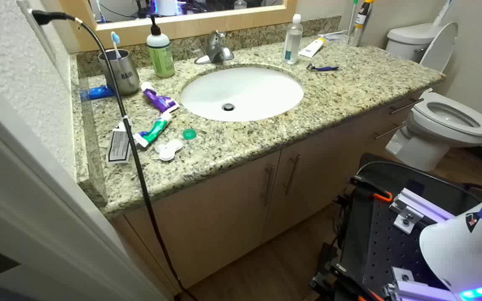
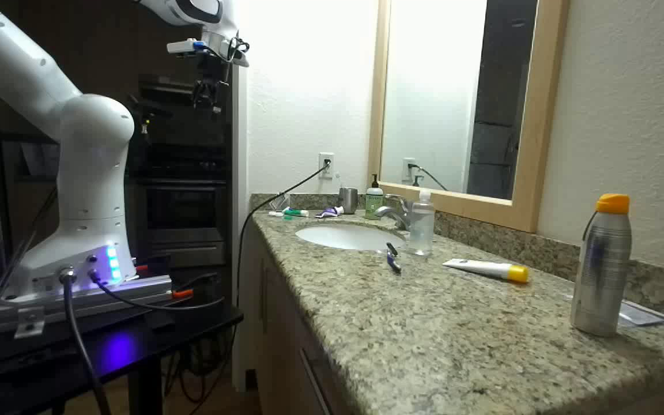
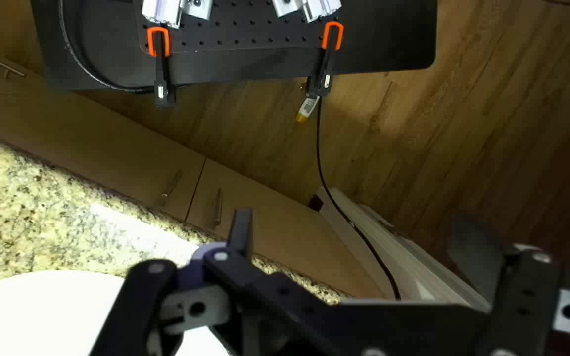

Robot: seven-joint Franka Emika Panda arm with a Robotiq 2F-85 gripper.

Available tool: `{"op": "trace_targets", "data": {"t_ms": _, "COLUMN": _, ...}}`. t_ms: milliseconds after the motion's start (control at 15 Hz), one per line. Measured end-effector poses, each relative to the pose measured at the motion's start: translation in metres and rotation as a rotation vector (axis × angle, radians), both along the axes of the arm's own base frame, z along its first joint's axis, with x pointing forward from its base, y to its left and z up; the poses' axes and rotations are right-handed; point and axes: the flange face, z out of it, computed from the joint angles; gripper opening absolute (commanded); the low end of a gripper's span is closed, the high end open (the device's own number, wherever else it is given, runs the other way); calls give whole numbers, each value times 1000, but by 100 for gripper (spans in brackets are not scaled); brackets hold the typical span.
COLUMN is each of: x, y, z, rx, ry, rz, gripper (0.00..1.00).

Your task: Pick the shaving stick and put it in the sink

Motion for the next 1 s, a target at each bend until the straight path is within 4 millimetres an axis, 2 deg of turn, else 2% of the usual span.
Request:
{"op": "trace_targets", "data": {"t_ms": 533, "x": 0, "y": 0, "z": 0, "rx": 0, "ry": 0, "rz": 0, "gripper": 100}}
{"op": "trace_targets", "data": {"t_ms": 733, "x": 12, "y": -5, "z": 9, "rx": 42, "ry": -55, "rz": -85, "gripper": 100}}
{"op": "trace_targets", "data": {"t_ms": 867, "x": 30, "y": -23, "z": 24, "rx": 97, "ry": -100, "rz": -179, "gripper": 100}}
{"op": "trace_targets", "data": {"t_ms": 1000, "x": 47, "y": -56, "z": 41, "rx": 145, "ry": -133, "rz": -275, "gripper": 100}}
